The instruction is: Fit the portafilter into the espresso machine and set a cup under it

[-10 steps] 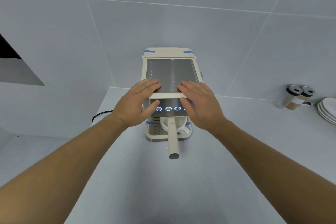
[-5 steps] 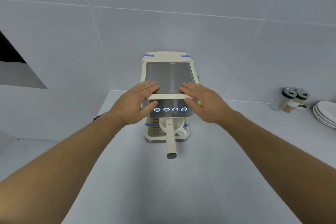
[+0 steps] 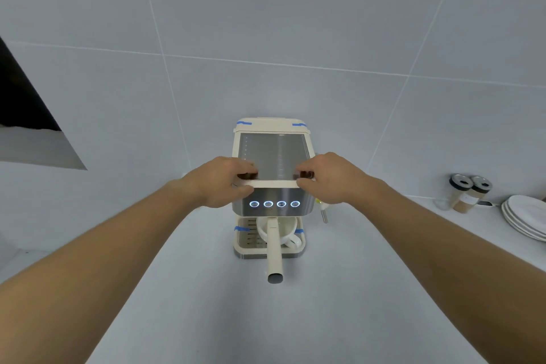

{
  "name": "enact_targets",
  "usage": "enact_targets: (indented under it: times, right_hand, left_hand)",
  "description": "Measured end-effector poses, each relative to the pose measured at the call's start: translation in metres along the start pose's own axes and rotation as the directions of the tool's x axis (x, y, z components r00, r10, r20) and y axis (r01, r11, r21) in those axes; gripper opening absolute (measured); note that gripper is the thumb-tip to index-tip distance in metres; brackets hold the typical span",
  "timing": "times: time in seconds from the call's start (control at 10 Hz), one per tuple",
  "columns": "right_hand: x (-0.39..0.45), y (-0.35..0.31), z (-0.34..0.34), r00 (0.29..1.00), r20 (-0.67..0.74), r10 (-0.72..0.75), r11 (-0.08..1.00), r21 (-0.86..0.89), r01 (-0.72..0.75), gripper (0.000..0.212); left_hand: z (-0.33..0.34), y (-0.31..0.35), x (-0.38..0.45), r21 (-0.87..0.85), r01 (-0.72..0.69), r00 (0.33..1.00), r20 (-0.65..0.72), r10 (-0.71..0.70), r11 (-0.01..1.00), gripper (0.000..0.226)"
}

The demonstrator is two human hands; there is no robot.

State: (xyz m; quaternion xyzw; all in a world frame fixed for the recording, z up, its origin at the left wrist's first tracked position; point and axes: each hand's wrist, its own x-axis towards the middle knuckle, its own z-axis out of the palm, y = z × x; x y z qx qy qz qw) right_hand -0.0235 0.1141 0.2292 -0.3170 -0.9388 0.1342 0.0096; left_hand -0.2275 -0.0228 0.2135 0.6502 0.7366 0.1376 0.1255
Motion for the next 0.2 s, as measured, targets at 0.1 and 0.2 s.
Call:
enact_targets:
  times: [0.1, 0.2]
  right_hand:
    - [0.008, 0.003, -0.019, 1.000, -0.009, 0.015, 0.998, -0.055, -0.016, 0.030]
    - [0.009, 0.005, -0.035, 0.999, -0.049, 0.018, 0.996, -0.090, -0.022, 0.036]
  left_hand:
    - [-0.016, -0.006, 0.010, 0.008, 0.034, 0.999, 0.018, -0.035, 0.999, 0.024]
    - [-0.030, -0.009, 0.015, -0.034, 0.086, 0.996, 0.001, -0.086, 0.996, 0.041]
